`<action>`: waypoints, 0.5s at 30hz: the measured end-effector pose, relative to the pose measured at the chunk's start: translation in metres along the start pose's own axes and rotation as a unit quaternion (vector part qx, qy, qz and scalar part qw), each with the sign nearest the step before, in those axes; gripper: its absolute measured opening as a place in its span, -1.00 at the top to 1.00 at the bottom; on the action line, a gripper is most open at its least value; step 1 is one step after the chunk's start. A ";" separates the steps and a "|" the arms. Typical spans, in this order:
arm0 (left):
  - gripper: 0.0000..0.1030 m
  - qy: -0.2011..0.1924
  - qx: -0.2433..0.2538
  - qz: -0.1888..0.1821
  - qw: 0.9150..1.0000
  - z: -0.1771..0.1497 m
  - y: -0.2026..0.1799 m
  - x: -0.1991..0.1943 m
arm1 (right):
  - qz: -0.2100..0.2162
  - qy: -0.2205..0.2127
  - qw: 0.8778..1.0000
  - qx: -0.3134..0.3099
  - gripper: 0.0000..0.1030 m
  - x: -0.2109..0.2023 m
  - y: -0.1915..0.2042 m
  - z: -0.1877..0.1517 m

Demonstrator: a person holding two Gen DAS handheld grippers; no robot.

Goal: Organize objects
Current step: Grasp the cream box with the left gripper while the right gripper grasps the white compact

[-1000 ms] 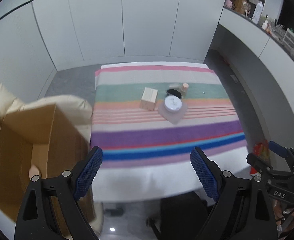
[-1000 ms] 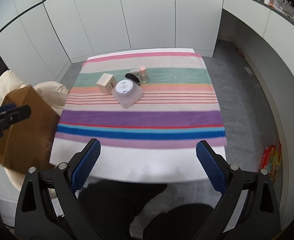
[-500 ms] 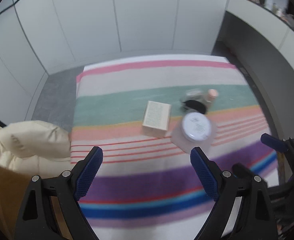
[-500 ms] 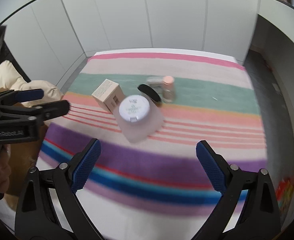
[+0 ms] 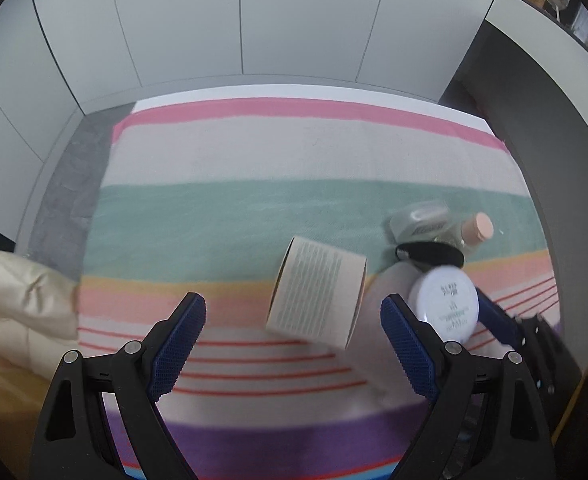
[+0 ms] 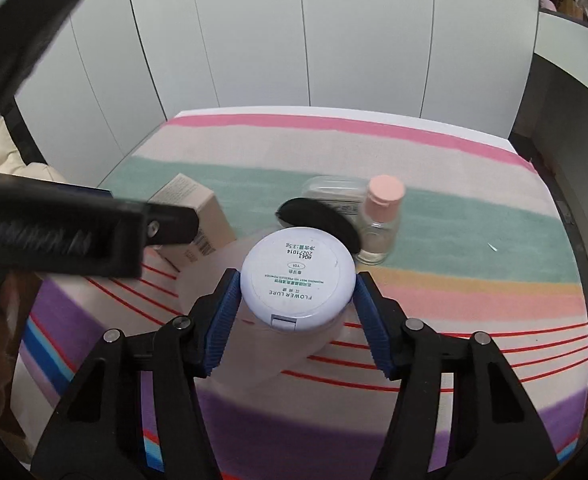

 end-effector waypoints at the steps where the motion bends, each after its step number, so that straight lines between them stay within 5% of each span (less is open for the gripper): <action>1: -0.76 0.002 0.004 0.001 1.000 0.002 -0.001 0.005 | 0.006 -0.002 1.000 0.003 -0.17 -0.001 -0.002 -0.001; 7: -0.72 0.015 -0.001 0.003 1.000 0.004 0.000 0.028 | 0.010 0.002 1.000 0.018 -0.16 -0.008 -0.012 -0.009; 8: -0.56 0.010 -0.008 -0.007 1.000 0.004 0.001 0.028 | 0.010 0.004 1.000 0.021 -0.16 -0.009 -0.013 -0.010; 9: 0.04 0.008 -0.014 -0.017 1.000 0.005 0.001 0.027 | 0.011 0.005 1.000 0.023 -0.16 -0.010 -0.014 -0.011; 15: 0.13 -0.013 0.009 0.008 1.000 0.006 -0.005 0.020 | 0.005 0.011 1.000 0.017 -0.16 -0.019 -0.015 -0.013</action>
Point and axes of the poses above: each gripper's, at about its wrist camera, not at the fingertips, and x roughly the way its jaws point, y to its left, z to its top, the point moved 6 cm from there along x, roughly the way its jaws point, and after that the axes turned 1 degree about -y, right-handed, at the moved point
